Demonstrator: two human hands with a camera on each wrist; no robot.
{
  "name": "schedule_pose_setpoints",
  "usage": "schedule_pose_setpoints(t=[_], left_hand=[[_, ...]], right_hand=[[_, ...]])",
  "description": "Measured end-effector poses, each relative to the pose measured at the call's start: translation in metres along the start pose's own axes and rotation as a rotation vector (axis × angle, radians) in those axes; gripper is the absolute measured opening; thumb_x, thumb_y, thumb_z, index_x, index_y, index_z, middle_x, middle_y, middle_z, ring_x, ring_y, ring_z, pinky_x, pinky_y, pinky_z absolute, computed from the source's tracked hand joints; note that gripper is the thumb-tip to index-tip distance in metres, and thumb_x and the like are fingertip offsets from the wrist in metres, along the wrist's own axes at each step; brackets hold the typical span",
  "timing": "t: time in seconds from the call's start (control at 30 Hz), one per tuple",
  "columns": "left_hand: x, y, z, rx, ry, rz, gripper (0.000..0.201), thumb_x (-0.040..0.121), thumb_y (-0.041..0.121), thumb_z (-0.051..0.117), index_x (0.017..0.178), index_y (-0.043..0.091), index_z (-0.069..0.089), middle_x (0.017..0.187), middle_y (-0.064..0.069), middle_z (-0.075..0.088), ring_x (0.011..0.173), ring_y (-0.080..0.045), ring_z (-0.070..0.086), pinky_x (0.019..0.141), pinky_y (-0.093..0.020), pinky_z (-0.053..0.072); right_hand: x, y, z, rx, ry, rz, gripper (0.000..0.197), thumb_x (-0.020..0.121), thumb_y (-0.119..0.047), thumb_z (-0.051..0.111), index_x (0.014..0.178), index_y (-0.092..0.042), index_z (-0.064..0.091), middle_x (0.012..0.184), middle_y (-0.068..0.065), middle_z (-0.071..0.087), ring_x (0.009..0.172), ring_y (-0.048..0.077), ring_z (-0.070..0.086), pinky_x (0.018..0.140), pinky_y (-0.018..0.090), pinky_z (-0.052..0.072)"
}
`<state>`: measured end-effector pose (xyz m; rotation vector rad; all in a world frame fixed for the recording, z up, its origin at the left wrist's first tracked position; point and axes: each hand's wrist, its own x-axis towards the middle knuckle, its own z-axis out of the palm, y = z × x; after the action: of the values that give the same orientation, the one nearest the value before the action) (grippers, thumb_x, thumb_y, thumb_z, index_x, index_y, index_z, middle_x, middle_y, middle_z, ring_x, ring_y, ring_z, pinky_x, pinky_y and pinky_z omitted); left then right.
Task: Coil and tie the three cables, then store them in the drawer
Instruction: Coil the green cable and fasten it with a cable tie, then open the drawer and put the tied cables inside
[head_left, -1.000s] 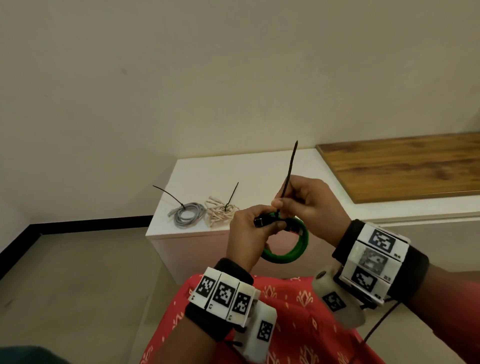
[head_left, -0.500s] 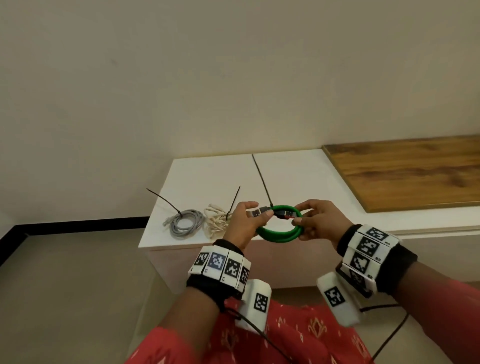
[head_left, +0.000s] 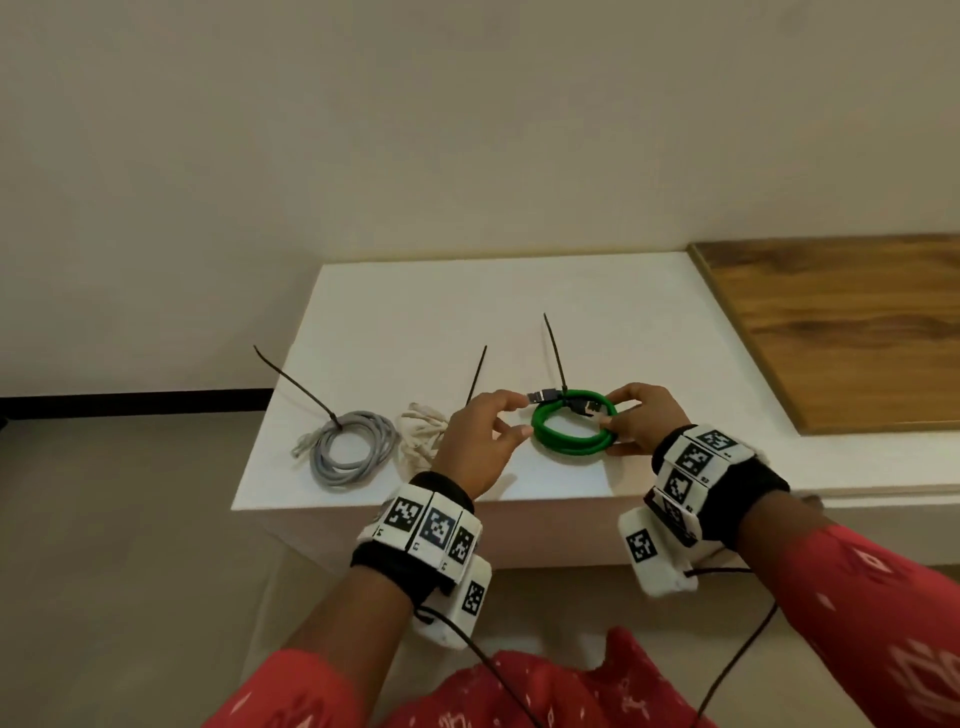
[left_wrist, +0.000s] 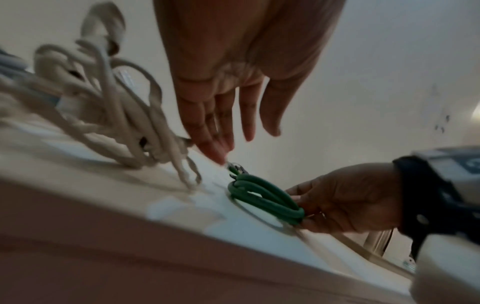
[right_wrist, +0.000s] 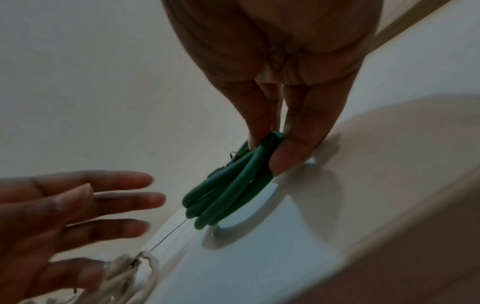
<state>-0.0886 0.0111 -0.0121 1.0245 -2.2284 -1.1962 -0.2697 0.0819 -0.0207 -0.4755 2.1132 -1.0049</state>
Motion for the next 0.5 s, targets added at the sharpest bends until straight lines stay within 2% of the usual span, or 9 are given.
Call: schedule_pose_setpoints(t=[0.1,0.17,0.2,0.23,0.3,0.37,0.43,0.5], left_hand=[[-0.019,-0.008,-0.001,0.051,0.096,0.152,0.02,0.086,0.008,0.057,0.105,0.01,0.063,0.104,-0.005,0.064,0.078,-0.012,0.051,0.07,-0.015,0.041],[-0.041,-0.023,-0.004,0.11,0.124,0.228,0.017,0.086,0.011,0.055,0.1,0.009,0.064,0.099,-0.006,0.064,0.083,-0.012,0.05,0.074,-0.019,0.041],[-0.05,-0.032,-0.007,0.146,0.144,0.242,0.018,0.085,0.014,0.054,0.098,0.009,0.065,0.098,-0.007,0.065,0.086,-0.013,0.05,0.076,-0.024,0.042],[-0.06,-0.041,-0.011,0.18,0.177,0.235,0.02,0.083,0.016,0.052,0.096,0.008,0.065,0.097,-0.008,0.066,0.09,-0.016,0.051,0.078,-0.029,0.043],[-0.082,-0.053,-0.029,0.214,0.288,0.177,0.017,0.083,0.014,0.054,0.094,0.007,0.066,0.094,-0.01,0.066,0.093,-0.026,0.055,0.08,-0.036,0.044],[-0.102,-0.059,-0.05,0.212,0.413,0.074,0.011,0.083,0.007,0.059,0.091,0.005,0.066,0.091,-0.012,0.066,0.094,-0.032,0.055,0.079,-0.03,0.039],[-0.116,-0.069,-0.067,0.239,0.492,-0.012,0.012,0.082,0.004,0.06,0.093,0.003,0.065,0.094,-0.015,0.066,0.098,-0.035,0.053,0.078,-0.022,0.029],[-0.123,-0.083,-0.077,0.277,0.529,-0.052,0.022,0.08,0.004,0.062,0.101,0.001,0.061,0.105,-0.019,0.062,0.106,-0.038,0.049,0.086,-0.026,0.03]], right_hand=[[-0.003,0.0,-0.002,-0.151,0.058,-0.012,0.023,0.079,-0.015,0.07,0.099,-0.011,0.058,0.077,0.008,0.058,0.065,0.022,0.06,0.058,0.032,0.057],[-0.017,0.008,-0.005,-0.239,0.109,-0.077,0.028,0.079,-0.022,0.071,0.101,-0.011,0.057,0.091,0.012,0.058,0.069,0.025,0.059,0.07,0.041,0.059],[-0.024,0.012,-0.006,-0.296,0.129,-0.138,0.031,0.079,-0.024,0.07,0.104,-0.01,0.057,0.097,0.014,0.059,0.077,0.029,0.061,0.079,0.045,0.056],[-0.033,0.017,-0.007,-0.347,0.137,-0.221,0.034,0.079,-0.023,0.07,0.107,-0.009,0.057,0.102,0.015,0.061,0.088,0.032,0.061,0.085,0.045,0.053],[-0.062,0.028,-0.007,-0.431,0.104,-0.395,0.036,0.08,-0.02,0.068,0.112,-0.008,0.057,0.106,0.015,0.063,0.095,0.03,0.059,0.086,0.037,0.048],[-0.09,0.036,-0.003,-0.544,0.021,-0.514,0.036,0.081,-0.018,0.068,0.113,-0.009,0.057,0.107,0.012,0.062,0.089,0.023,0.056,0.082,0.032,0.045],[-0.109,0.041,0.006,-0.639,-0.06,-0.598,0.034,0.081,-0.015,0.067,0.113,-0.011,0.057,0.111,0.011,0.061,0.091,0.019,0.054,0.082,0.027,0.043],[-0.118,0.044,0.018,-0.718,-0.127,-0.682,0.036,0.082,-0.015,0.065,0.117,-0.012,0.056,0.117,0.009,0.059,0.101,0.019,0.054,0.086,0.023,0.04]])
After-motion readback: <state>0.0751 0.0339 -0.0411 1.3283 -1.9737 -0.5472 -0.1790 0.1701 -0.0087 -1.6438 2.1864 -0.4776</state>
